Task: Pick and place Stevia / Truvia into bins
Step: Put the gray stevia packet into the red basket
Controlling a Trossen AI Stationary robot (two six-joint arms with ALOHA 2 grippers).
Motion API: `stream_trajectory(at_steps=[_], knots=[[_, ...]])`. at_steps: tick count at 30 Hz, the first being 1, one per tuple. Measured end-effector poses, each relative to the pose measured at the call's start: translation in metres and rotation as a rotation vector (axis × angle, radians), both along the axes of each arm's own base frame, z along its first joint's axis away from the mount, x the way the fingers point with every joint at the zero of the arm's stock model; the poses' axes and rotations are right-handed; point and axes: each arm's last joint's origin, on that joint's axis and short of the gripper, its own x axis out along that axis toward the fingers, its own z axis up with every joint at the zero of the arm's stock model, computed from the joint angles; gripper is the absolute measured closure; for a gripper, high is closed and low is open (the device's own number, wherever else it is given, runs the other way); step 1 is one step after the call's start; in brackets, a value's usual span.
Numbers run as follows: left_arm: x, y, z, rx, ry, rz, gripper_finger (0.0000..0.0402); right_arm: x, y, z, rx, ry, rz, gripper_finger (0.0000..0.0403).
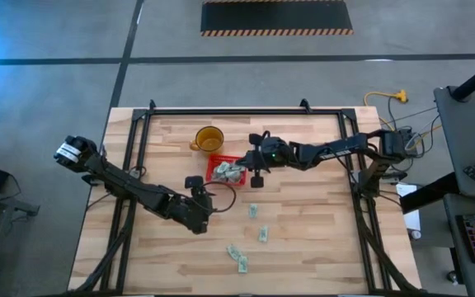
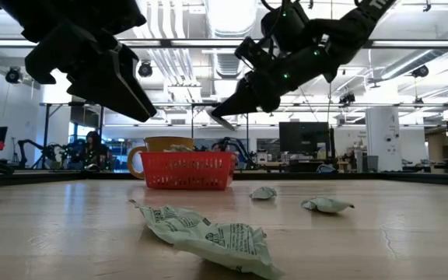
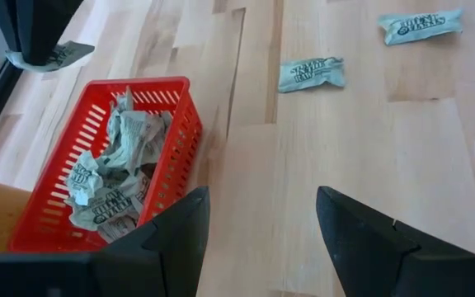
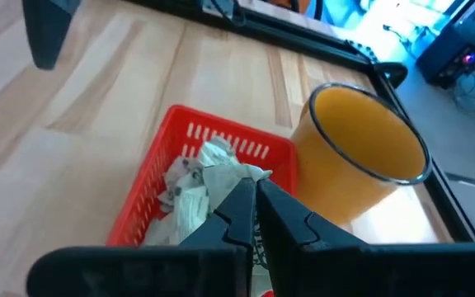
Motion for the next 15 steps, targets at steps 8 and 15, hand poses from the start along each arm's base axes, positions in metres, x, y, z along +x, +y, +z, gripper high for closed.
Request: stream_trajectory(at_steps=[8,15], knots=[[0.000,0.000,0.000,0.001,0.001,0.000,0.0195,0.001,-0.004,0.003,0.050,-0.042,-0.037,0.0394],[0.000,0.000,0.000,0.001,-0.001,0.000,0.0195,0.015,-0.014,-0.027,0.105,-0.033,-0.084,0.0394]])
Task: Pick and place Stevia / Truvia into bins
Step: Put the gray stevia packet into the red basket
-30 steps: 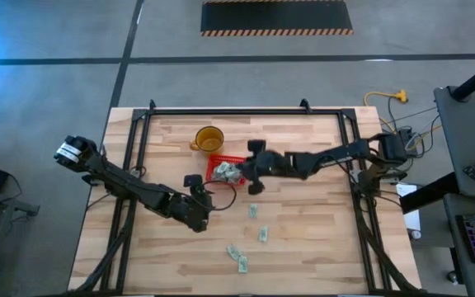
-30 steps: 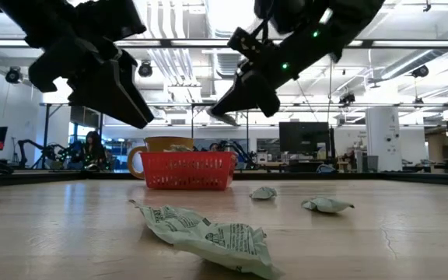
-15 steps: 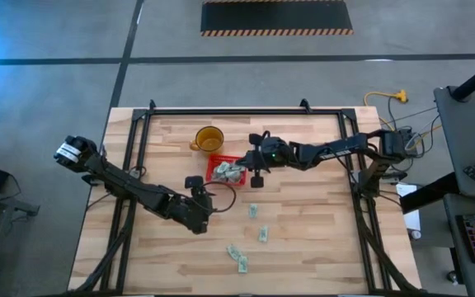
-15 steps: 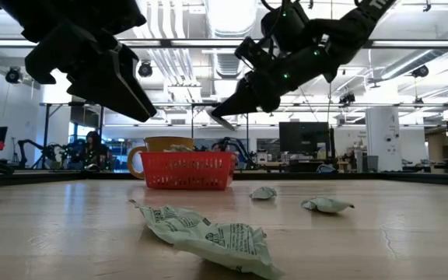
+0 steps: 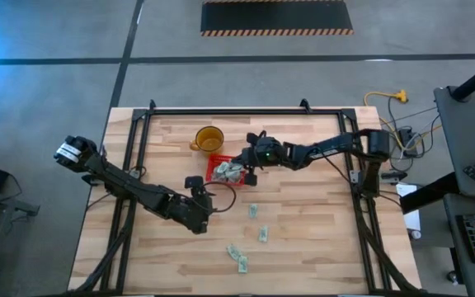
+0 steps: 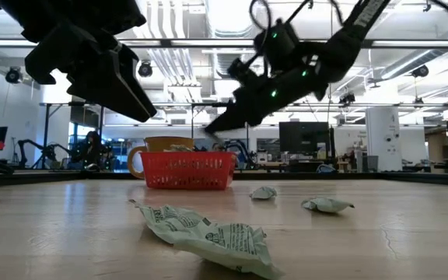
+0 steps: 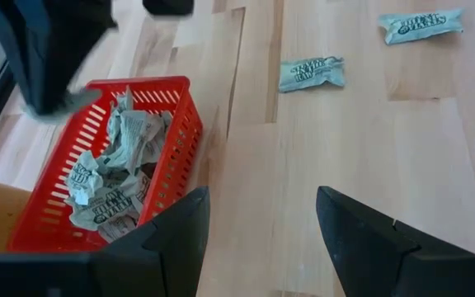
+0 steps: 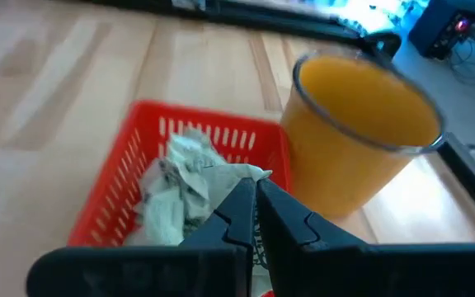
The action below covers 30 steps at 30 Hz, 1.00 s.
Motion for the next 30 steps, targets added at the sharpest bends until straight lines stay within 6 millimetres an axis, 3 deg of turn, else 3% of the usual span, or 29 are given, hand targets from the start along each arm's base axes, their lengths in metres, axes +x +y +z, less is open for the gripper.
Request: stream_trajectory(at_steps=[4,13,23,30], knots=[[-0.001,0.000,-0.001,-0.004,0.013,-0.009,0.0195,0.009,-0.002,0.004,-0.004,0.008,-0.009,0.0394],[-0.002,0.000,-0.004,-0.017,0.018,-0.011,0.0195,0.006,-0.001,0.002,0.075,0.081,-0.041,0.0385],[0.007,-0.006,-0.017,-0.040,0.047,-0.073,0.0195,0.003,-0.001,0.005,0.061,0.098,-0.027,0.0283],[0.025,-0.025,-0.032,-0.168,0.038,-0.406,0.0195,-0.012,0.021,0.030,0.024,0.180,0.084,0.0248]])
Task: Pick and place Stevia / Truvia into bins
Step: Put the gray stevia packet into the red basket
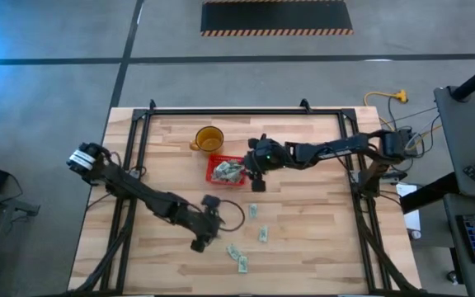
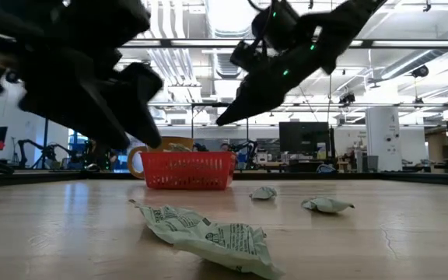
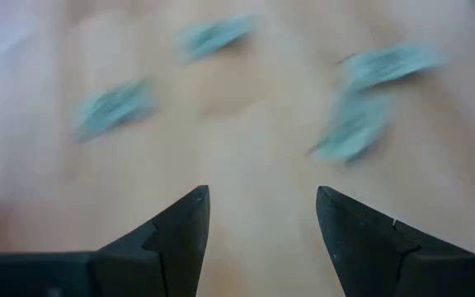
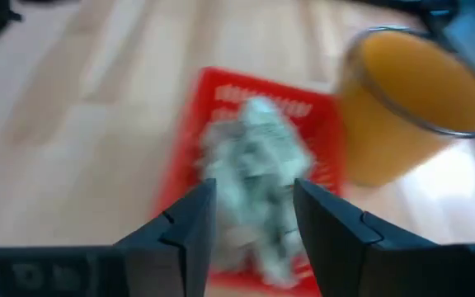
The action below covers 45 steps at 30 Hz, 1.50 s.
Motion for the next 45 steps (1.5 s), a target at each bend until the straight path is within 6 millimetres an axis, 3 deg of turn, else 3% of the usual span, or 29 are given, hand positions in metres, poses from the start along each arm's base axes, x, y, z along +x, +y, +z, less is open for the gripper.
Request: stream_trajectory(at_steps=[5,12,18,26,33,40,45], knots=[[0.013,-0.013,-0.012,-0.084,-0.053,-0.168,0.0195,-0.014,0.018,0.011,0.037,0.091,0.082,0.0252],[0.022,-0.021,-0.038,-0.109,-0.056,-0.203,0.0195,-0.025,0.033,0.011,0.046,0.178,0.129,0.0269],[0.028,-0.024,-0.048,-0.104,-0.080,-0.234,0.0196,-0.026,0.035,0.010,0.049,0.196,0.129,0.0281],[0.034,-0.028,-0.044,-0.133,-0.142,-0.276,0.0196,-0.027,0.035,0.009,0.050,0.202,0.128,0.0287],[0.041,-0.033,-0.062,-0.151,-0.141,-0.313,0.0196,-0.028,0.035,0.009,0.060,0.206,0.120,0.0290],[0.043,-0.033,-0.064,-0.127,-0.146,-0.319,0.0197,-0.029,0.035,0.007,0.063,0.216,0.118,0.0298],[0.044,-0.031,-0.064,-0.122,-0.145,-0.310,0.0219,-0.030,0.035,0.006,0.063,0.219,0.117,0.0301]])
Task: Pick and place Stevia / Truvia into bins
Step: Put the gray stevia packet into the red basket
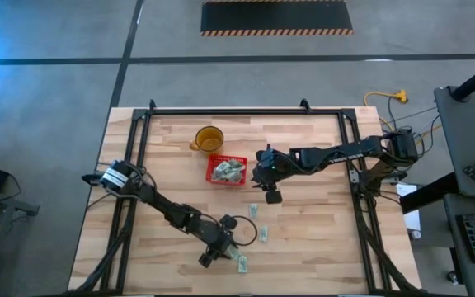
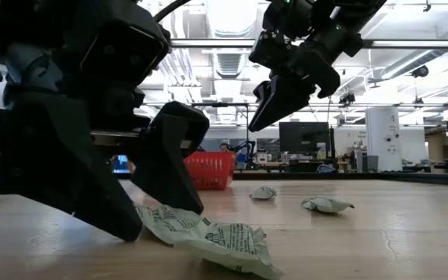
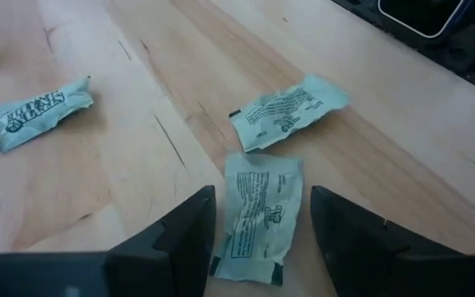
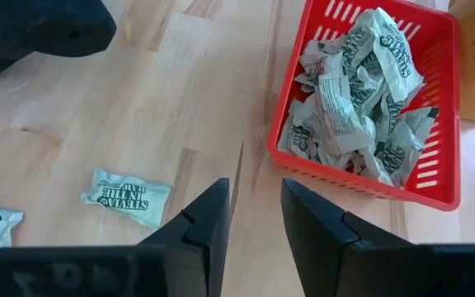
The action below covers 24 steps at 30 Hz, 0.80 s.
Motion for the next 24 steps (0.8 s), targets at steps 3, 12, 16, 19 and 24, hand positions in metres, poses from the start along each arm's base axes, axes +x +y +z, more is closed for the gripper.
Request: stream_trajectory(at_steps=[3,12,16,19,24], knots=[[0.000,0.001,0.000,0.002,0.004,0.002,0.0249,0.000,0.000,0.000,0.000,0.001,0.000,0.0299],[-0.001,0.001,0.000,0.008,0.013,0.001,0.0347,-0.004,0.000,-0.004,0.019,0.058,-0.019,0.0307],[-0.001,0.003,0.003,0.017,0.018,0.013,0.0380,-0.005,0.000,-0.004,0.021,0.071,-0.021,0.0310],[-0.003,0.005,0.009,0.028,0.030,0.022,0.0396,-0.006,0.000,-0.005,0.021,0.077,-0.020,0.0310],[-0.010,0.011,0.024,0.116,0.047,0.127,0.0397,-0.006,0.000,-0.005,0.030,0.083,-0.032,0.0314]])
